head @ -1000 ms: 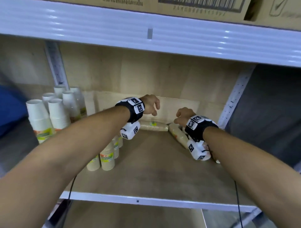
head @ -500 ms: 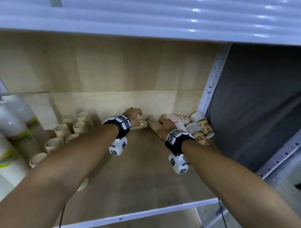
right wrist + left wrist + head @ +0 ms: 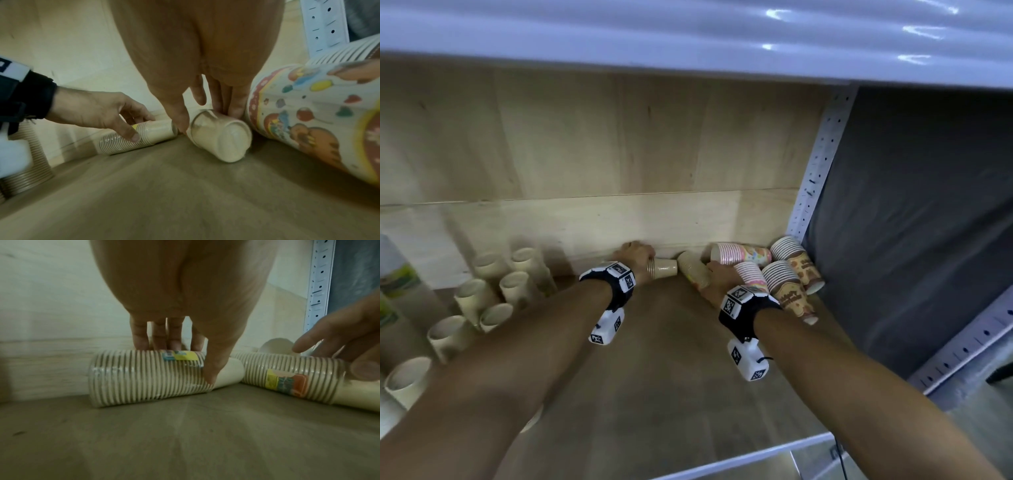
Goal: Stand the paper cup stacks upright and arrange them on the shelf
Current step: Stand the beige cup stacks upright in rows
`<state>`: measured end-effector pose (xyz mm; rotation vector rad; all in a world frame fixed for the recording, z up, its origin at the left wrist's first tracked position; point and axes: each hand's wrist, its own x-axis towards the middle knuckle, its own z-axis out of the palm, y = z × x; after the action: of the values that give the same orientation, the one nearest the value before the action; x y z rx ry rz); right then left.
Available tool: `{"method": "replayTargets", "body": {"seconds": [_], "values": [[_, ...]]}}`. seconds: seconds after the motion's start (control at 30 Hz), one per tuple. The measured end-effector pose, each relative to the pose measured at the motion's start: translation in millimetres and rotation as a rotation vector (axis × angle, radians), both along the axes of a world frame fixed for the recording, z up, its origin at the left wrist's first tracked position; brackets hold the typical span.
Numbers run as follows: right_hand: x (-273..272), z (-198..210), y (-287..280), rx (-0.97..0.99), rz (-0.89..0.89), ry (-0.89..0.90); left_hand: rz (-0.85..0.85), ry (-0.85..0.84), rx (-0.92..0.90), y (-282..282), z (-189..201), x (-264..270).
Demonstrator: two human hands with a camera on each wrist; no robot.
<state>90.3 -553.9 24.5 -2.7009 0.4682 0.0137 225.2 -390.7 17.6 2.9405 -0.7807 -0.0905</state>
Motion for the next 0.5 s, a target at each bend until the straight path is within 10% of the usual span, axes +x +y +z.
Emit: {"method": "replayTargets", "body": {"seconds": [0.5], "values": [[3.2,-19.7,9.4,0.042,-0.066,0.029,-0.039,0.066,0.041,10.1,-3.2,-2.9]]}}
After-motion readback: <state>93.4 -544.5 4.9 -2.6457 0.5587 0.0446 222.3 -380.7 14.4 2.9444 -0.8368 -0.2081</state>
